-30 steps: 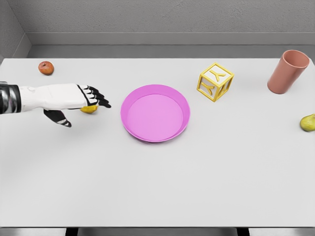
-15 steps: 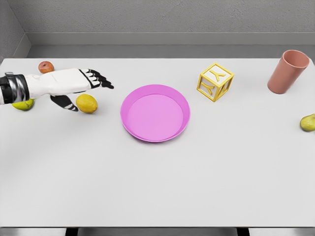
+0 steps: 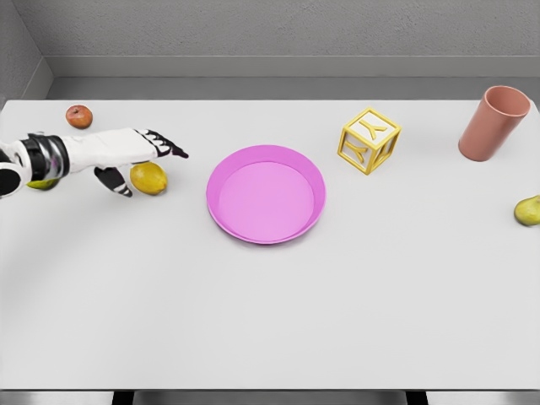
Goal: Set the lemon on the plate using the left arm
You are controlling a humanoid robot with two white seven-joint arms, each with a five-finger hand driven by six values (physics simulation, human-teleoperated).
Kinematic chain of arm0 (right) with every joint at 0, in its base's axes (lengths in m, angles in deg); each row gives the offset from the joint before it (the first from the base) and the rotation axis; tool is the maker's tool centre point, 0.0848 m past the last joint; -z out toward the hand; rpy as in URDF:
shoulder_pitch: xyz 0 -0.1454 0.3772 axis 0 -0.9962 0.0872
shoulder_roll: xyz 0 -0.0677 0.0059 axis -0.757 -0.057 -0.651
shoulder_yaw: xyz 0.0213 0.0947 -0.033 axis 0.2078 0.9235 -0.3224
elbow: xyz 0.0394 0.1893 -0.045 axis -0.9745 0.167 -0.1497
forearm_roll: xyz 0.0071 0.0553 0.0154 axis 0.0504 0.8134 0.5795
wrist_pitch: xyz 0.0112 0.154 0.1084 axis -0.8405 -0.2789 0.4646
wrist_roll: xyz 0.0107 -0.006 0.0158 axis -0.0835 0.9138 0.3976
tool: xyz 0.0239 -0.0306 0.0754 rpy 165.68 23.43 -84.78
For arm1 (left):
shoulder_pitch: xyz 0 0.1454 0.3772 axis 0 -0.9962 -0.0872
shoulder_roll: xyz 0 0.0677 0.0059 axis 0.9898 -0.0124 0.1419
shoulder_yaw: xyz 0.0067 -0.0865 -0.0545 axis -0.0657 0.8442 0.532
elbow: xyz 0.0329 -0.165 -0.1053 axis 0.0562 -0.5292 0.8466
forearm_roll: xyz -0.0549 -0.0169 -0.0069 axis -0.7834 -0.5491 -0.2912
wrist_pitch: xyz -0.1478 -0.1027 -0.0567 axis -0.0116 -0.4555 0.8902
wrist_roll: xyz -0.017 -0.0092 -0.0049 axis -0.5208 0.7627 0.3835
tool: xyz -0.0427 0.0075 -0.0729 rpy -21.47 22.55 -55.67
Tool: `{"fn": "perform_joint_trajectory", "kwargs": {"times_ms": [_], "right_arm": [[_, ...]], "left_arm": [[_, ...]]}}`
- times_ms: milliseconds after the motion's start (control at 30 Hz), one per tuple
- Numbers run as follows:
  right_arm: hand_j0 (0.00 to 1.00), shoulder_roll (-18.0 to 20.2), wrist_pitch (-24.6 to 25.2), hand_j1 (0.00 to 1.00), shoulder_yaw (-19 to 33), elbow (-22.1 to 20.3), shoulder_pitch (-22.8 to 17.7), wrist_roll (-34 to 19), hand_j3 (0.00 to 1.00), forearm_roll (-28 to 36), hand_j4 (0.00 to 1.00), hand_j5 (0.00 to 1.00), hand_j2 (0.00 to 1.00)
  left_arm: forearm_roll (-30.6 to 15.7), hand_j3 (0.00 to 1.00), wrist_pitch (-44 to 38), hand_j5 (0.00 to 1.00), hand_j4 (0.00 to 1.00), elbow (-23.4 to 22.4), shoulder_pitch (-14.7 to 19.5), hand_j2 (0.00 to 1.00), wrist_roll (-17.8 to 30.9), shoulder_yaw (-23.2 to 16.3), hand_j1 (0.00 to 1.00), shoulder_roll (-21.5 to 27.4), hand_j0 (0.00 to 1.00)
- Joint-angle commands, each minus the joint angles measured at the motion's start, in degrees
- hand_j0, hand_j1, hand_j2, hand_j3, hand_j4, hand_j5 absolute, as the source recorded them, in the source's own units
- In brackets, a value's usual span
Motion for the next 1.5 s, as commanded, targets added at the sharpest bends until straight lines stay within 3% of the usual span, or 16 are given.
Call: {"fn": "perform_joint_trajectory", "kwargs": {"times_ms": [0,333,633,1467], "right_arm": [[1.00,0.0,0.0,1.00,0.0,0.0,0.0,0.0,1.00,0.0,1.00,1.00,1.00],[1.00,0.0,0.0,1.00,0.0,0.0,0.0,0.0,1.00,0.0,1.00,1.00,1.00],[1.00,0.0,0.0,1.00,0.0,0.0,-0.1,0.0,1.00,0.0,1.00,1.00,1.00],[1.00,0.0,0.0,1.00,0.0,0.0,0.0,-0.1,1.00,0.0,1.00,1.00,1.00]], "left_arm": [[-0.2,1.00,-0.2,1.00,1.00,-0.7,0.0,1.00,-0.5,0.0,1.00,-0.5,1.00],[0.1,1.00,-0.2,1.00,1.00,-1.1,0.1,1.00,-0.7,-0.2,1.00,-1.0,1.00],[4.0,1.00,-0.2,1.00,1.00,-1.4,0.0,1.00,-0.7,-0.1,1.00,-1.0,1.00],[4.3,1.00,-0.2,1.00,1.00,-2.4,0.0,1.00,-2.2,-0.1,1.00,-1.2,1.00]]}}
